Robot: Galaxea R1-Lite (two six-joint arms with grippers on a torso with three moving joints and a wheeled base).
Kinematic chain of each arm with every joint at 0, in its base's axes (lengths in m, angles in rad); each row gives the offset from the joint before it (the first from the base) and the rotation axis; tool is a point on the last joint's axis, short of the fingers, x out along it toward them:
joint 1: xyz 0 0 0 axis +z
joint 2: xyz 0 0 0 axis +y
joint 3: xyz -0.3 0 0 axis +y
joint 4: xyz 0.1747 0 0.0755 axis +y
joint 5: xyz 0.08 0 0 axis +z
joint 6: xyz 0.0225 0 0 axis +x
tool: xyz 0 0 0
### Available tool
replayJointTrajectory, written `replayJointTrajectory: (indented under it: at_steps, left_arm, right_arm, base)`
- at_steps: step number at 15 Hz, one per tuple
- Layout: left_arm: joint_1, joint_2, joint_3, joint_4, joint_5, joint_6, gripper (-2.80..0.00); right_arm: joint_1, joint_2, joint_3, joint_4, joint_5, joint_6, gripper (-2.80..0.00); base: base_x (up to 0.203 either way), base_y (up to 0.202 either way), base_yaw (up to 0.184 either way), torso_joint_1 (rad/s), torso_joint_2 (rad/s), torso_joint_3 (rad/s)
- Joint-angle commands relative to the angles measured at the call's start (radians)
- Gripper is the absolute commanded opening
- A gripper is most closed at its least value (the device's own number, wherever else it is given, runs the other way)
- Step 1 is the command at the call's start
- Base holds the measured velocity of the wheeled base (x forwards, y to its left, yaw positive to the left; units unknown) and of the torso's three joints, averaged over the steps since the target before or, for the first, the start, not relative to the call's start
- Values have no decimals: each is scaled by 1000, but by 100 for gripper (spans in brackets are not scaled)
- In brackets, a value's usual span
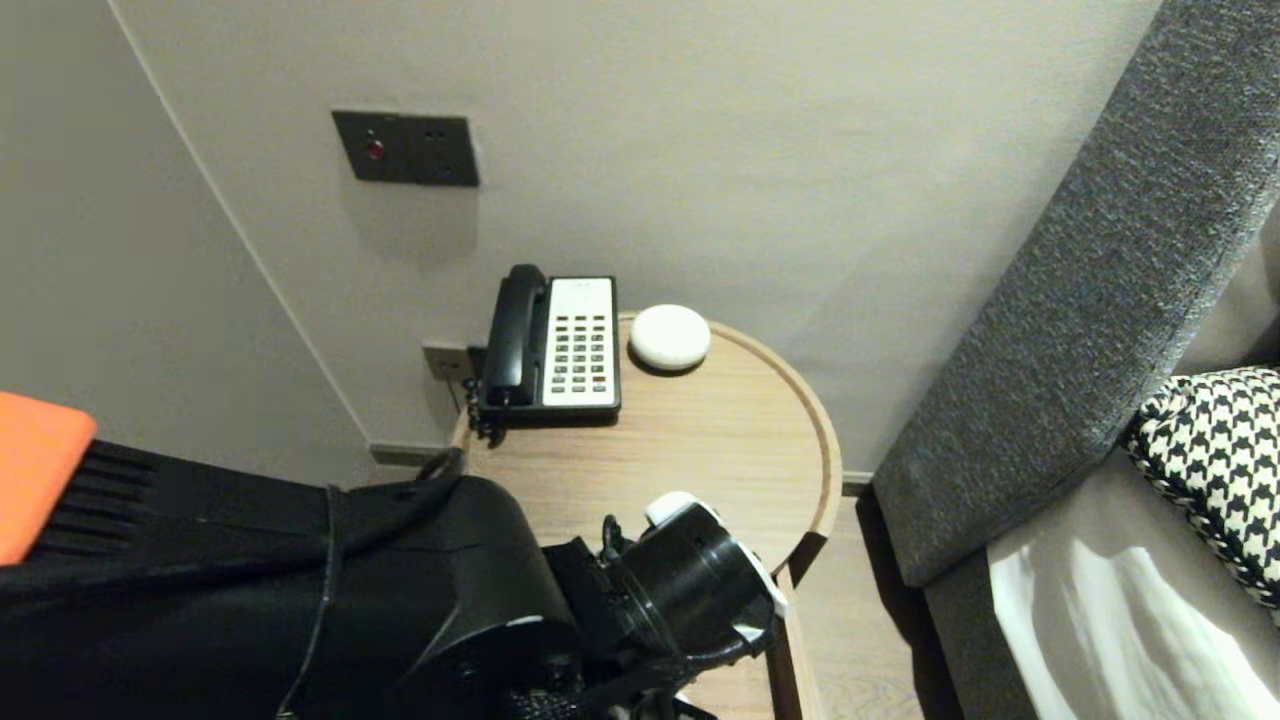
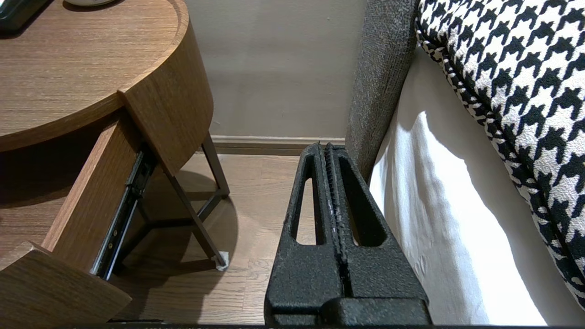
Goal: Take the remote control out of the drawer one by one and place them on the table
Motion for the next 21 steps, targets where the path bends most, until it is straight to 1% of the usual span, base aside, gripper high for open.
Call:
replayJointTrajectory:
  at_steps: [1,4,6,8,10,13,16,18,21]
  left_arm:
    - [0,-69,-14,22,3,-2,-280]
    - [6,-117,-87,98,3,0,-280]
    - [51,-137,-162,162,3,8,-280]
    - [124,-133,-255,225,-3,12,-280]
    - [223,-94,-341,262,-22,19,-280]
    - [306,-22,-418,275,-41,31,-280]
    - [347,39,-461,304,-40,26,-280]
    - [367,75,-513,369,-34,25,-280]
    - [399,131,-679,511,-41,28,-280]
  right_arm:
    - [0,2,40,-1,0,0,-280]
    - [0,2,40,-1,0,0,-280]
    - [0,2,40,-2,-1,0,-280]
    - [0,2,40,-1,-1,0,-280]
    - [0,2,40,-3,-1,0,-280]
    - [0,2,40,-1,-1,0,-280]
    - [0,2,40,-1,0,0,-280]
    - [0,2,40,-3,0,0,-280]
    - [0,2,40,-1,-1,0,-280]
  base:
    - [0,0,0,0,0,0]
    - [0,0,0,0,0,0]
    - [0,0,0,0,0,0]
    - [0,0,0,0,0,0]
    - [0,0,0,0,0,0]
    - [0,0,0,0,0,0]
    - [0,0,0,0,0,0]
    - [0,0,0,0,0,0]
    - [0,0,0,0,0,0]
